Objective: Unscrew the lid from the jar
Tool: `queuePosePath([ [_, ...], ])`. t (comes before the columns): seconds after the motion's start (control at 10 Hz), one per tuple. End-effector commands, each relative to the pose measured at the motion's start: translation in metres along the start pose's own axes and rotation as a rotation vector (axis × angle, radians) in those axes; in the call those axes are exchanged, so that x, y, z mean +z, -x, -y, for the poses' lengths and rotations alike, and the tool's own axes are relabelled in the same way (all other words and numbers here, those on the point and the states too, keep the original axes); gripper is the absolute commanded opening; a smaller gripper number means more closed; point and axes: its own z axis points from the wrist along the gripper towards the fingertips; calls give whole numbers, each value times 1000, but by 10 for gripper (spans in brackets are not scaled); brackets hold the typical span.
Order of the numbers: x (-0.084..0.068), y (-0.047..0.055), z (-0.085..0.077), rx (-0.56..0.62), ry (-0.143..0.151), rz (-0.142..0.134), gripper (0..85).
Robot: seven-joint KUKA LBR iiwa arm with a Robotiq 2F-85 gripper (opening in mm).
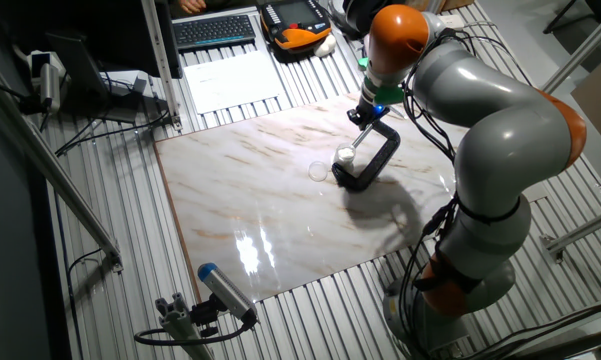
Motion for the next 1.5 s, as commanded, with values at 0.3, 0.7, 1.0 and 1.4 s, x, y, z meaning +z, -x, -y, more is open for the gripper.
queuePosePath([
  [0.3,-1,-1,-1,-1,-2,3,0],
  [0.7,-3,-4,-1,-1,-7,10,0],
  [1.0,-3,-5,-2,1,-10,13,0],
  [1.4,-3,-4,-2,-1,-13,16,0],
])
